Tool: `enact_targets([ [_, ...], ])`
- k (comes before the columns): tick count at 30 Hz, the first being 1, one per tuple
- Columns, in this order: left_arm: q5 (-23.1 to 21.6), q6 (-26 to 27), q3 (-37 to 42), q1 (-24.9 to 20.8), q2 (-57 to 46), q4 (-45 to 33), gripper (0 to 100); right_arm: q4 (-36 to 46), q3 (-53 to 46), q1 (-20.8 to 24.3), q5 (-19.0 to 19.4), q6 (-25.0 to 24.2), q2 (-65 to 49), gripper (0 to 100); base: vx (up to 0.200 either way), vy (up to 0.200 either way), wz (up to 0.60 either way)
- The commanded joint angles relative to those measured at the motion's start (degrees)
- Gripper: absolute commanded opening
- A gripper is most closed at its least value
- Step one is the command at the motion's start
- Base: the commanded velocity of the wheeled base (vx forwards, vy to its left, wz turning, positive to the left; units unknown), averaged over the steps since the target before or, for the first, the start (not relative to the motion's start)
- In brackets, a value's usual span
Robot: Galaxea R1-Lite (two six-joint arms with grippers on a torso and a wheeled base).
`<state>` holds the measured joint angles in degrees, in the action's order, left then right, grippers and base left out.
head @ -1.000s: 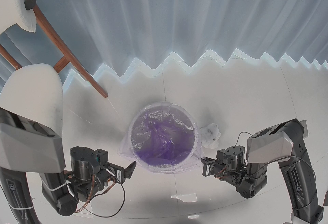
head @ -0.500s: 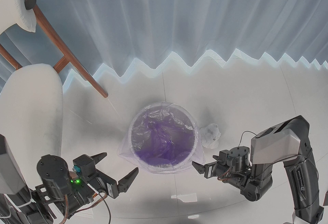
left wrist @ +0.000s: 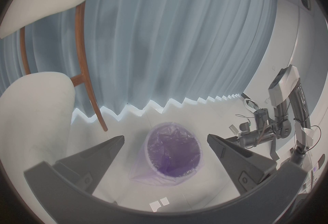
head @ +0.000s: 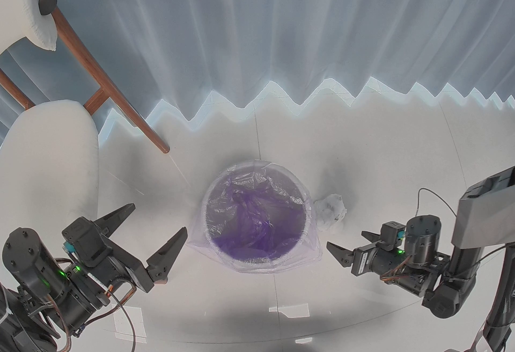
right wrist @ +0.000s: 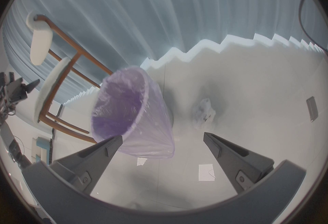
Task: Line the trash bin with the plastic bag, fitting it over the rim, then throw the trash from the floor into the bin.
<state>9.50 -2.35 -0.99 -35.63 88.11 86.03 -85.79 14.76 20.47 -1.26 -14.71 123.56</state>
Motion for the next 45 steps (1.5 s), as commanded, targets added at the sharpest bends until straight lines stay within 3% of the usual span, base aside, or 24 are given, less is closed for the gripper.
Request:
enact_targets([
  [1,0.1,0.0,1.0,1.0,-6.3,-1.3,100,0.2,-7.6,-0.2,-0.5,-0.1,-14.8,100,0.000,0.000,0.00],
  [8,0.3,-4.9,1.0,1.1,-9.4,-3.2,100,1.1,-14.5,-3.4,0.3,-0.4,-30.6,100,0.000,0.000,0.00],
  [11,0.5,-6.9,1.0,1.9,-11.6,-4.8,100,2.9,-14.8,-7.0,1.6,0.7,-36.9,100,0.000,0.000,0.00],
  [15,0.5,-7.9,1.0,4.3,-13.9,-9.0,100,7.7,-14.8,-15.2,9.4,3.1,-42.8,100,0.000,0.000,0.00],
  [18,0.7,-8.7,1.0,4.3,-14.9,-10.5,100,11.3,-13.2,-18.4,11.3,4.4,-43.8,100,0.000,0.000,0.00],
  [27,1.7,-10.4,1.0,5.9,-16.7,-10.6,100,21.3,-6.7,-18.7,11.1,5.7,-44.0,100,0.000,0.000,0.00],
  [33,1.4,-10.5,1.0,10.4,-16.8,-10.9,100,30.7,-3.4,-18.3,11.0,7.4,-43.8,100,0.000,0.000,0.00],
  [40,1.5,-10.6,1.0,11.6,-17.5,-14.1,100,42.8,0.6,-18.1,11.0,8.8,-42.4,100,0.000,-0.200,0.00],
  [45,1.7,-10.6,1.0,11.8,-17.6,-14.7,100,44.6,2.2,-18.0,11.1,10.8,-38.3,100,0.000,-0.200,0.00],
])
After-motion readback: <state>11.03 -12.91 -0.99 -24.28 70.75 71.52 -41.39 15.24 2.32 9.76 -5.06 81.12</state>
